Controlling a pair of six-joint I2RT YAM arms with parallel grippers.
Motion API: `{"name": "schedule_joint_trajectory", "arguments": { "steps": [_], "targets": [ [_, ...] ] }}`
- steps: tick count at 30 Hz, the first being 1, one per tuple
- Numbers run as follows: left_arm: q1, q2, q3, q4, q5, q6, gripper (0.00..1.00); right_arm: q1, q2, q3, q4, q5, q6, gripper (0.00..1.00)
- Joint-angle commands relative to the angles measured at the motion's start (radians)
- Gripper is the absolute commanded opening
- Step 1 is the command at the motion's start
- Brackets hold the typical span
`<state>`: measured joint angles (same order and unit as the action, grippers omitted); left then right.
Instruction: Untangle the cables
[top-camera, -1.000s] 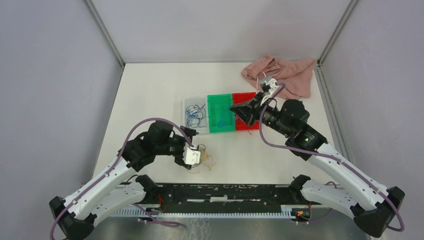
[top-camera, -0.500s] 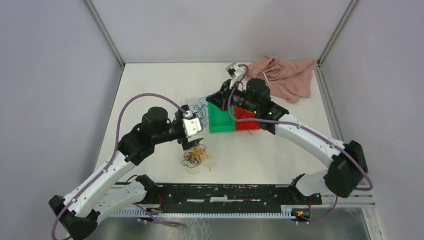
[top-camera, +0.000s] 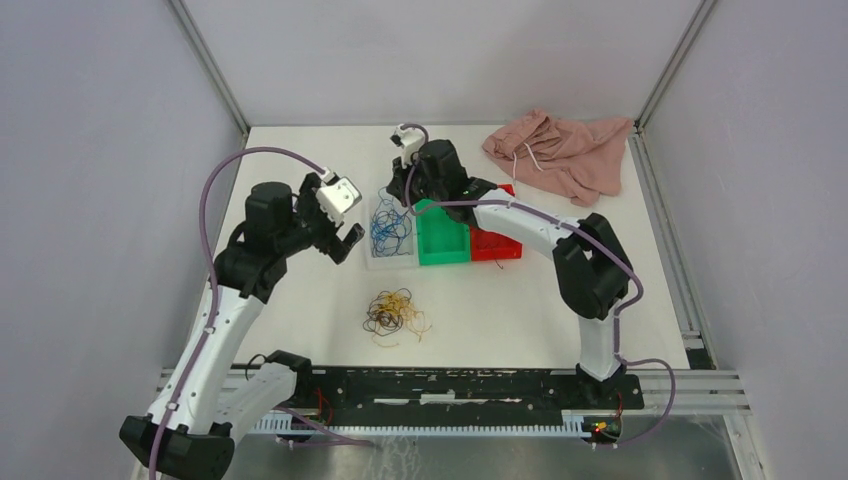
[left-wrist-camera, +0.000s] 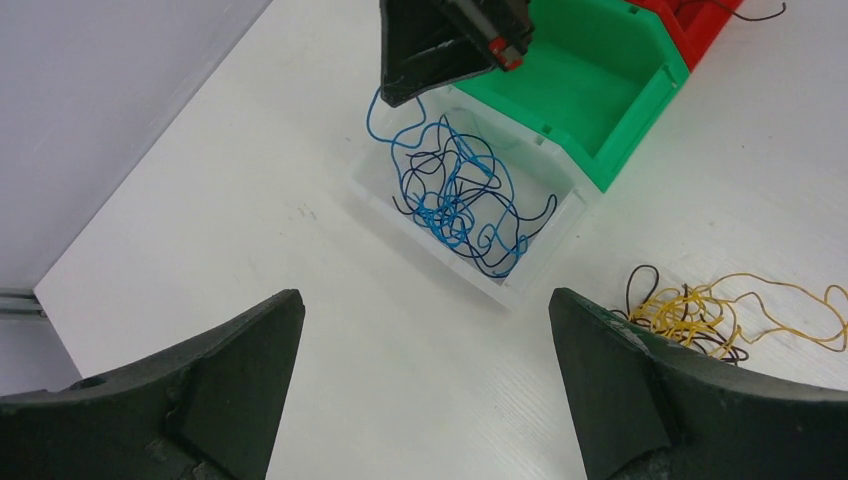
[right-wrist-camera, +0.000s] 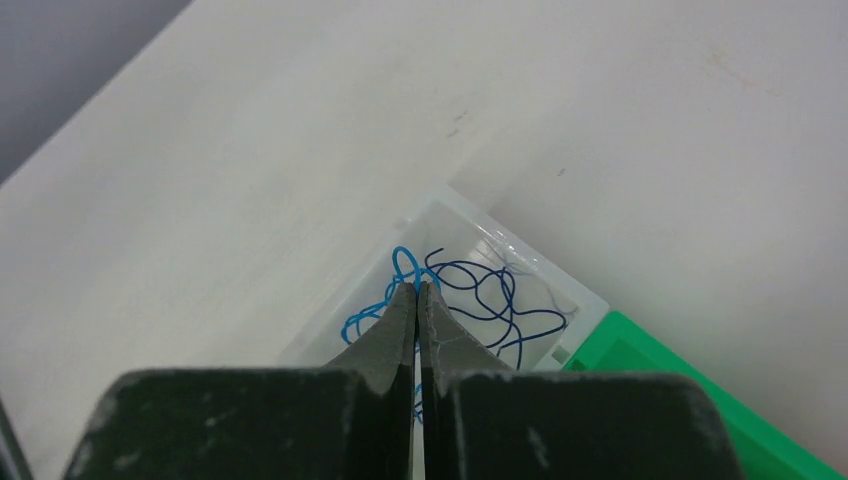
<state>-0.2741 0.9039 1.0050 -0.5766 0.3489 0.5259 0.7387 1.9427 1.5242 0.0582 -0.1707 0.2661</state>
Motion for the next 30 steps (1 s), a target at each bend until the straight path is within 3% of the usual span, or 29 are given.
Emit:
{"name": "schedule_joint_trajectory", "arguments": {
  "steps": [1, 8, 20, 30],
  "targets": [
    [0.006, -0.025, 0.058, -0.013, 0.049, -0.028, 0.99, 0.047, 0.068, 0.113, -0.070, 0.175, -0.139, 0.01],
    [0.006, -0.034, 0.056, -0.037, 0.059, -0.010, 0.99, 0.096, 0.212, 0.220, -0.170, 0.295, -0.200, 0.01],
    [0.005, -0.026, 0.045, -0.065, 0.094, 0.026, 0.99, 0.110, 0.336, 0.270, -0.192, 0.334, -0.201, 0.01],
    [0.006, -0.051, 0.007, -0.143, 0.134, 0.149, 0.99, 0.142, 0.413, 0.345, -0.207, 0.419, -0.207, 0.01]
  ]
}}
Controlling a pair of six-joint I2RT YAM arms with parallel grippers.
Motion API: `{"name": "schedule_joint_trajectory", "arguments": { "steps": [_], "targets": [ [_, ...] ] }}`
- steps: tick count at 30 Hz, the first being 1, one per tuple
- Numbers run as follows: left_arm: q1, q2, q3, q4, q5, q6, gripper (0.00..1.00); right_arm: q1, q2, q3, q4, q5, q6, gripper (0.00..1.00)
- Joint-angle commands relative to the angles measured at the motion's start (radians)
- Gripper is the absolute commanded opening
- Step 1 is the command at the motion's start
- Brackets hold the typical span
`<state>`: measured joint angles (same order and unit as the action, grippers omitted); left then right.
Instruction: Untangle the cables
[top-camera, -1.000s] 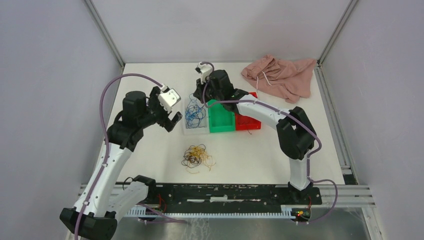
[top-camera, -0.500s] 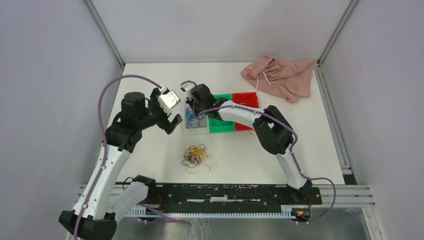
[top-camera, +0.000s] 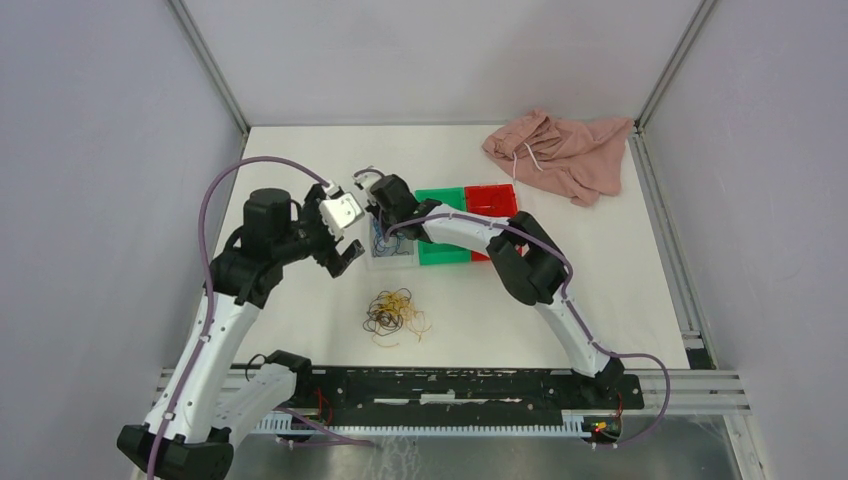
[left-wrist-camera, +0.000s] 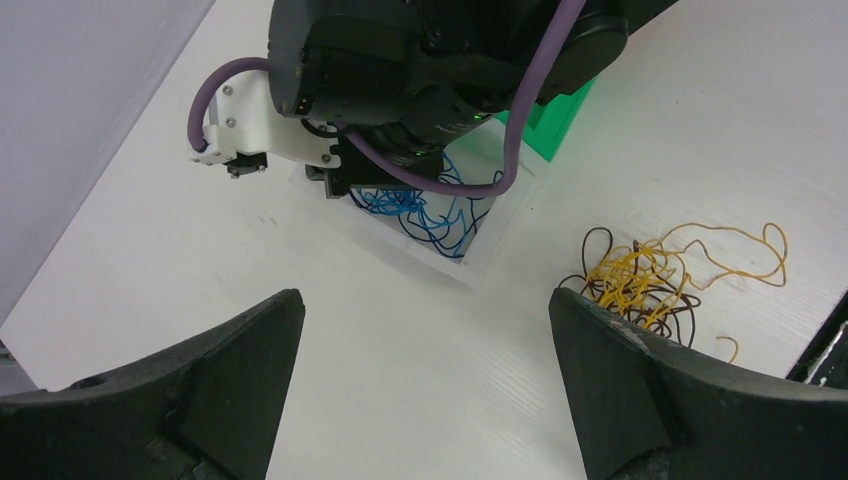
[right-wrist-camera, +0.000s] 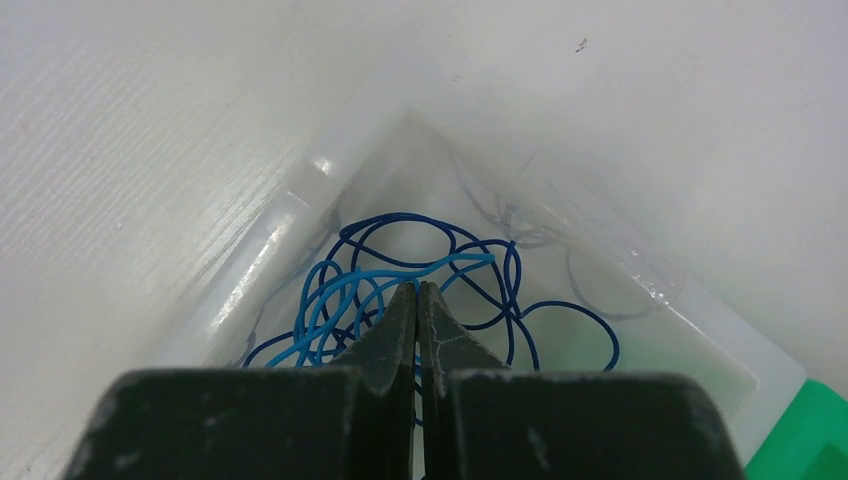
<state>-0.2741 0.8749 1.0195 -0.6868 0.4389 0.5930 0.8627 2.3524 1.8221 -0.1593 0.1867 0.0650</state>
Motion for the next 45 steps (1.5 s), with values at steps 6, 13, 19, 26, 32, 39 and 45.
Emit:
{"name": "schedule_joint_trajectory", "arguments": {
  "steps": [6, 13, 19, 26, 32, 39, 45],
  "targets": [
    [0.006, -0.020, -0.024, -0.055, 0.052, 0.123, 0.99, 0.027, -0.064, 0.099, 0.032, 0.090, -0.010, 0.14],
    [0.006, -0.029, -0.018, -0.114, 0.113, 0.231, 0.99, 0.025, -0.159, 0.116, 0.038, 0.095, -0.054, 0.49],
    [0.006, 0.012, -0.013, -0.140, 0.118, 0.222, 0.99, 0.001, -0.277, 0.039, 0.039, 0.109, -0.060, 0.58],
    [0.006, 0.049, -0.014, -0.184, 0.122, 0.260, 0.99, -0.029, -0.495, -0.166, 0.075, 0.065, -0.035, 0.68],
    [0.006, 0.077, -0.032, -0.189, 0.121, 0.294, 0.95, -0.028, -0.692, -0.379, 0.057, -0.031, 0.003, 0.70],
    [0.006, 0.110, -0.050, -0.176, 0.130, 0.311, 0.92, -0.015, -0.945, -0.806, 0.212, -0.449, 0.019, 0.63],
    [0.022, 0.129, -0.125, -0.139, 0.140, 0.295, 0.91, 0.030, -1.019, -0.926, 0.251, -0.621, -0.027, 0.57]
  ]
}}
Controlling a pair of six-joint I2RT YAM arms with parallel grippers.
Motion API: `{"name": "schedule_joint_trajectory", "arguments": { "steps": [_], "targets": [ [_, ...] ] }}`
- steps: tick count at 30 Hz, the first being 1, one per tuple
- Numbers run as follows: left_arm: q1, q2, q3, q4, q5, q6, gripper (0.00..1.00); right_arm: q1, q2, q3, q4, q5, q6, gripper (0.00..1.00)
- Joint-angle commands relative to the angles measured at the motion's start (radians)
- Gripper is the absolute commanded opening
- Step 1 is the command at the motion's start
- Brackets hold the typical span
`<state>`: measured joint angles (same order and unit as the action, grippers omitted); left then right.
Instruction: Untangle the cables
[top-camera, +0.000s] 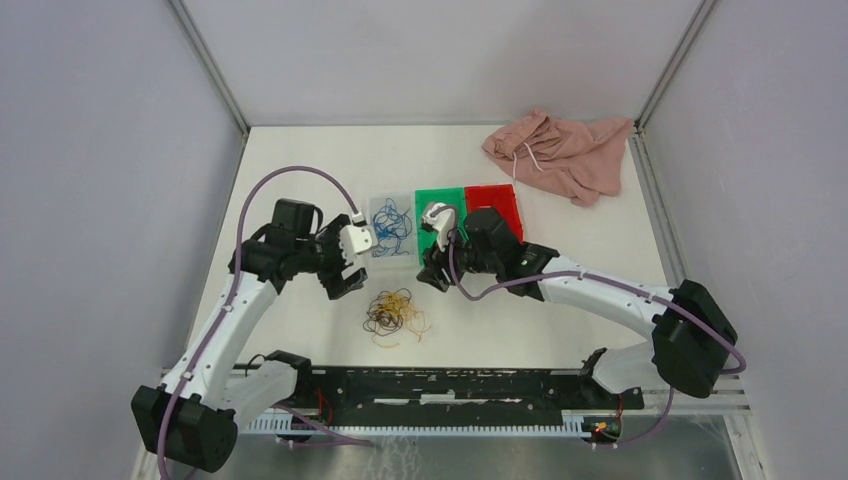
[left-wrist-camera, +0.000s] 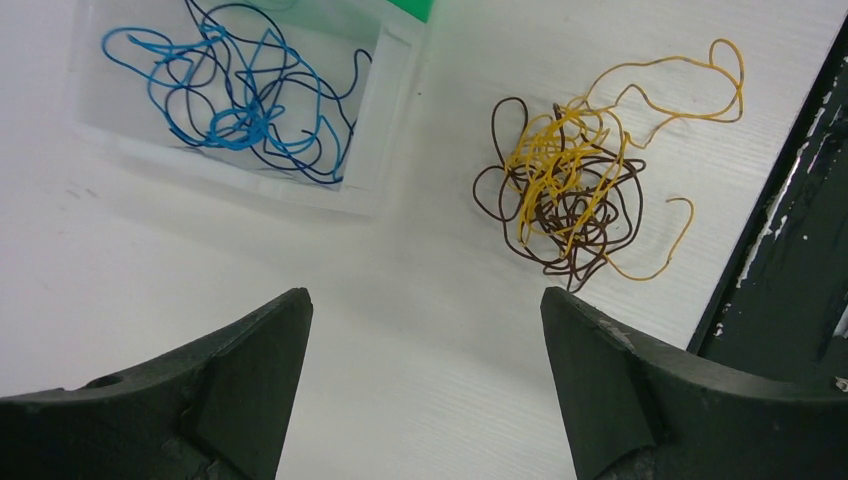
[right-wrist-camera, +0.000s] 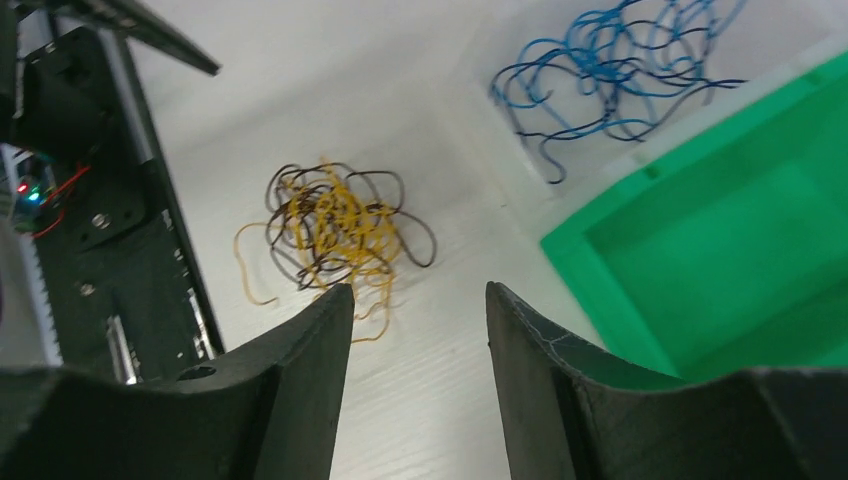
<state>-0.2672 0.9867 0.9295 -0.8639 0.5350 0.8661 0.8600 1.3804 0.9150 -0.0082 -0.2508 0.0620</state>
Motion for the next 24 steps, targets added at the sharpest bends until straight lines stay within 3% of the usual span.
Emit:
{"name": "schedule_joint_trajectory", "arguments": {
  "steps": [1, 9, 16, 24],
  "targets": [
    [0.016, 0.028, -0.040, 0.039, 0.051, 0.008, 0.91, 0.051, -0.046, -0.029, 0.118, -0.178, -0.019, 0.56],
    [0.014, 0.107, -0.095, 0.068, 0.119, -0.010, 0.84, 0.109, 0.061, -0.020, 0.173, -0.053, 0.061, 0.52],
    [-0.031, 0.292, -0.027, 0.073, 0.123, -0.024, 0.74, 0.107, -0.037, -0.185, 0.352, 0.004, 0.174, 0.48],
    [-0.106, 0.426, 0.033, 0.091, 0.164, -0.129, 0.71, 0.105, -0.106, -0.225, 0.257, 0.062, 0.137, 0.50]
  ]
}}
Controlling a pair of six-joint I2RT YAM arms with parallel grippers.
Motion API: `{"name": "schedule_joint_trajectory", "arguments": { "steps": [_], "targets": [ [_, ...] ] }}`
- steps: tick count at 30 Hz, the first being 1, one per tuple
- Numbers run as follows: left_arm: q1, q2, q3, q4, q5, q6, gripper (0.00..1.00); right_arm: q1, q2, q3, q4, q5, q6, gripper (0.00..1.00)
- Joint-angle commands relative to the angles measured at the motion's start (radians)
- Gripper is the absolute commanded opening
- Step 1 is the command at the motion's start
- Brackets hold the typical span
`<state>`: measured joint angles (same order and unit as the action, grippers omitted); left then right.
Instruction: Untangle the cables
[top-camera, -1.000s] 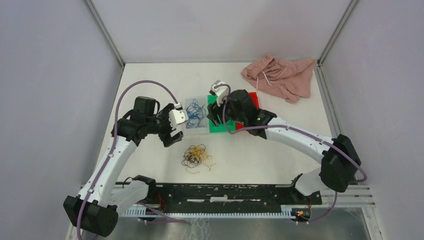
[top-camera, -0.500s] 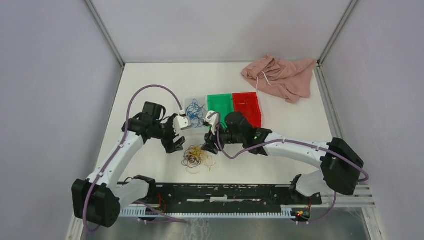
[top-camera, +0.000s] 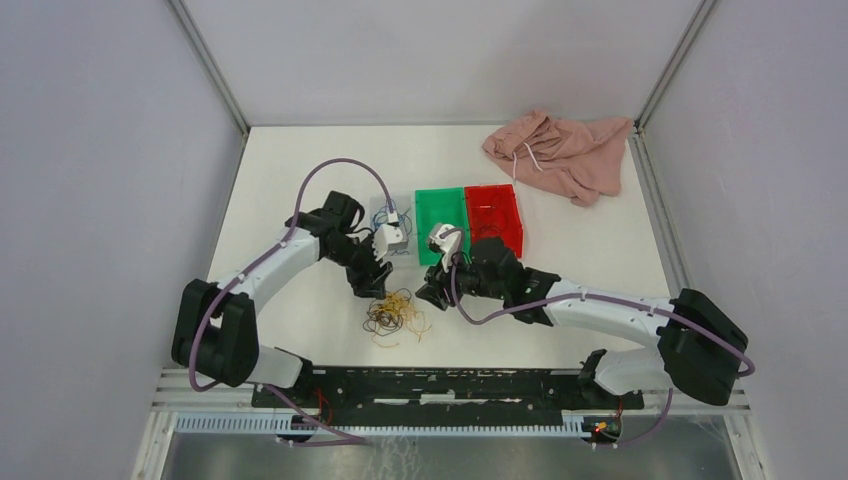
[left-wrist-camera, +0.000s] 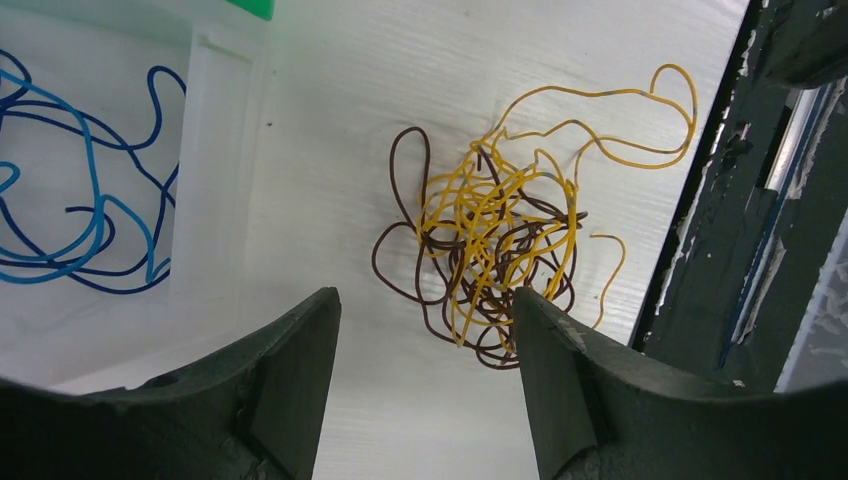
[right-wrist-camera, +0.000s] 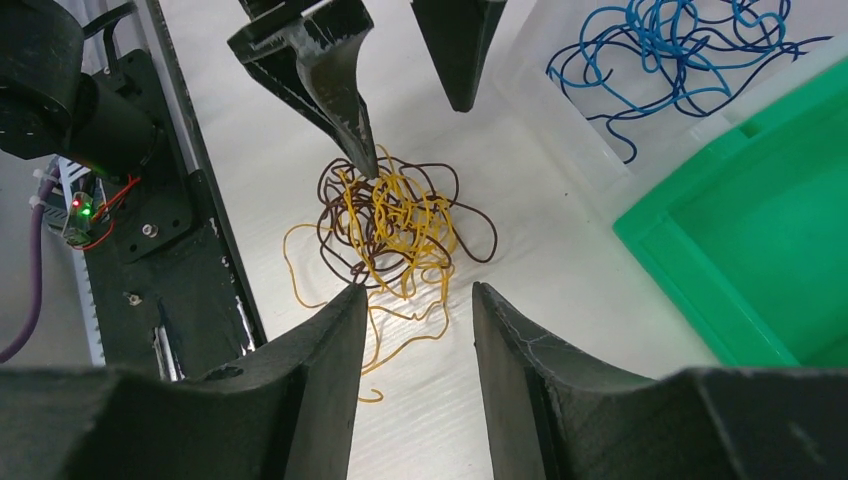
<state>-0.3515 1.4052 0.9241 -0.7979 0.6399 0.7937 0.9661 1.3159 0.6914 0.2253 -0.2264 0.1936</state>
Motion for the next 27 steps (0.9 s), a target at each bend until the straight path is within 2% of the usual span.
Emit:
{"name": "schedule_joint_trajectory", "arguments": {
  "steps": [1, 3, 8, 11, 14, 20, 27],
  "targets": [
    [-0.028, 0.007, 0.032, 0.023, 0.053, -0.047, 0.70, -0.001, -0.047, -0.006, 0.023, 0.039, 0.010, 0.50],
    [-0.042, 0.007, 0.018, 0.017, 0.024, -0.023, 0.65, -0.001, -0.058, -0.021, 0.033, 0.040, 0.020, 0.49],
    [-0.050, 0.015, 0.004, 0.026, 0.004, -0.024, 0.62, 0.007, -0.093, -0.035, 0.079, -0.035, 0.030, 0.49],
    [-0.050, 0.018, -0.012, 0.063, -0.001, -0.042, 0.56, 0.043, -0.092, -0.009, 0.060, -0.038, -0.013, 0.51],
    [-0.049, 0.015, -0.029, 0.101, 0.010, -0.070, 0.46, 0.098, -0.055, 0.026, 0.027, -0.032, -0.073, 0.53],
    [-0.050, 0.007, -0.042, 0.111, 0.048, -0.114, 0.15, 0.211, 0.100, 0.154, -0.020, 0.012, -0.168, 0.54],
    [-0.049, -0.024, -0.052, 0.109, 0.062, -0.147, 0.11, 0.269, 0.308, 0.334, -0.089, 0.060, -0.291, 0.53]
  ]
}}
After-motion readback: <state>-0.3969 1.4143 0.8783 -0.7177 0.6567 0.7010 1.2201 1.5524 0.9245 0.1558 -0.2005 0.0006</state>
